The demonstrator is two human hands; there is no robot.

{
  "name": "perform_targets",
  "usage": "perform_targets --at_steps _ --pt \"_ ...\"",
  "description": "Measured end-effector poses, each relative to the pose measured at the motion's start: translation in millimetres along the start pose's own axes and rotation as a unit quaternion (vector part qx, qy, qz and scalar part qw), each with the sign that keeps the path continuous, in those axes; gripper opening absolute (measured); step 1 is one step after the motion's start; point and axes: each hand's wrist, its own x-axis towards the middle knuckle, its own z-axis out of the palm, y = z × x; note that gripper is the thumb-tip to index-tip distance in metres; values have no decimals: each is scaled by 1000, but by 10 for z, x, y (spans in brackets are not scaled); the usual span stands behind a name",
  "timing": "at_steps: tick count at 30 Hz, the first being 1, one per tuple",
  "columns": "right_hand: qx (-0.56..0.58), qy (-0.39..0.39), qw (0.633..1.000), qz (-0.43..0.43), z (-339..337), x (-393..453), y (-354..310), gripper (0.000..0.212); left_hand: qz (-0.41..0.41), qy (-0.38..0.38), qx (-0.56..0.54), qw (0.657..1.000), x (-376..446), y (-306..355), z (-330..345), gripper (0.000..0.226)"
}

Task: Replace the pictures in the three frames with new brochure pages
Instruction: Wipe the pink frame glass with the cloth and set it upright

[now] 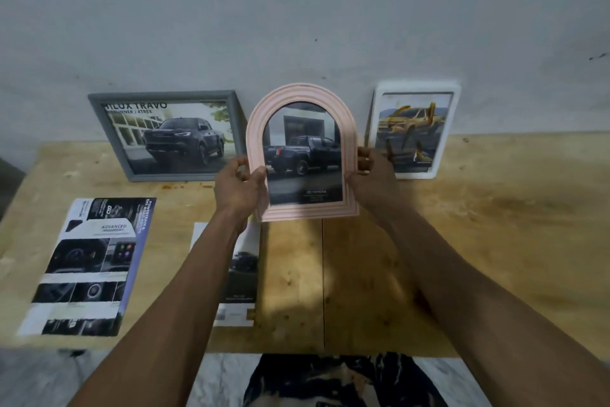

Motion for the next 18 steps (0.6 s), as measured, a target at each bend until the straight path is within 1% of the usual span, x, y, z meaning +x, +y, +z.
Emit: perform_targets --at_steps 5,9,14,18 --pt "-26 14 999 -12 37 365 46 40 -1 30 13 999 275 33 248 19" --pt "-51 28 998 -7 112 576 86 36 -15 45 56 997 442 22 350 30" --pt "-80 54 995 -8 177 779 122 34 -11 34 81 996 669 51 459 35" --pt "-116 65 991 -15 227 883 155 33 -1 35 96 995 798 37 498 32"
